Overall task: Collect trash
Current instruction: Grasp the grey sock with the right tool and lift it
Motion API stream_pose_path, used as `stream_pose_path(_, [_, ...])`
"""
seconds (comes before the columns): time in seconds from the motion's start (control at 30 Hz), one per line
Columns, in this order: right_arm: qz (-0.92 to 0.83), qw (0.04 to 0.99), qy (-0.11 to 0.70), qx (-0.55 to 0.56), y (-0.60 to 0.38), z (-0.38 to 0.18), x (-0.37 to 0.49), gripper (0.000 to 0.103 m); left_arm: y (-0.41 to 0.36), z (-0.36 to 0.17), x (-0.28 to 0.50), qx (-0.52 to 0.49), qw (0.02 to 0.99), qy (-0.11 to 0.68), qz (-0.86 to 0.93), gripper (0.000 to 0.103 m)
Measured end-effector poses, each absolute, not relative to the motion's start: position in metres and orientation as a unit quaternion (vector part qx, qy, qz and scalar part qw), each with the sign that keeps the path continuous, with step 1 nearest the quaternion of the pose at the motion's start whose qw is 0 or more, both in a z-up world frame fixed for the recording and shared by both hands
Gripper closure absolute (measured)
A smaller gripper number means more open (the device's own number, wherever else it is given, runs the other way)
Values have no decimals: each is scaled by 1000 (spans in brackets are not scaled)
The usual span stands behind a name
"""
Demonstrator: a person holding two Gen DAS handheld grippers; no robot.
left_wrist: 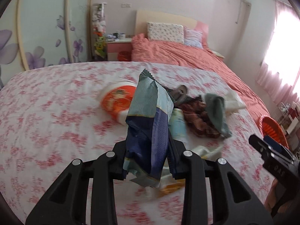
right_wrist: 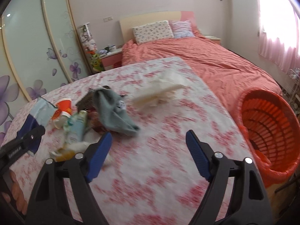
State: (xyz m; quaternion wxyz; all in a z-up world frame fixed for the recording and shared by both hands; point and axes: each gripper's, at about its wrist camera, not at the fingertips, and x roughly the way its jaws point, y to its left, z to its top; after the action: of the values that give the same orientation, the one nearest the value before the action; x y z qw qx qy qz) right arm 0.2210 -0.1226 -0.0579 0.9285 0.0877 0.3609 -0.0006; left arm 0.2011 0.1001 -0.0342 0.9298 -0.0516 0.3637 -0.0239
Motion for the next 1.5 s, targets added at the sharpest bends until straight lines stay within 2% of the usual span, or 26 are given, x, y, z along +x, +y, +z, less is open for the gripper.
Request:
stream_pose_path(0.43, [28, 923, 374, 87, -74, -65, 283, 38, 151, -46, 204, -81, 925, 370, 17, 70])
stream_pose_path(0.53, [22, 920, 383, 82, -72, -72, 291, 50, 157, -48, 207, -89, 923, 373, 21, 70])
stream_pose_path(0.6, [23, 918, 388, 76, -69, -75, 293, 72, 159, -48, 207, -92, 923, 373, 21, 70])
stream_pose_path(0.7, [26, 921, 382, 69, -69, -75, 290, 86, 158, -46, 208, -92, 924, 371, 20, 70])
stream_pose_path(0.77, [29, 924, 375, 73, -72, -71, 286, 89, 156, -44, 208, -91, 925, 368, 18, 70])
stream_pose_path(1.5, [-24, 960, 258, 110, -152, 8, 207, 90, 86, -3, 194, -62, 938, 337, -47, 70])
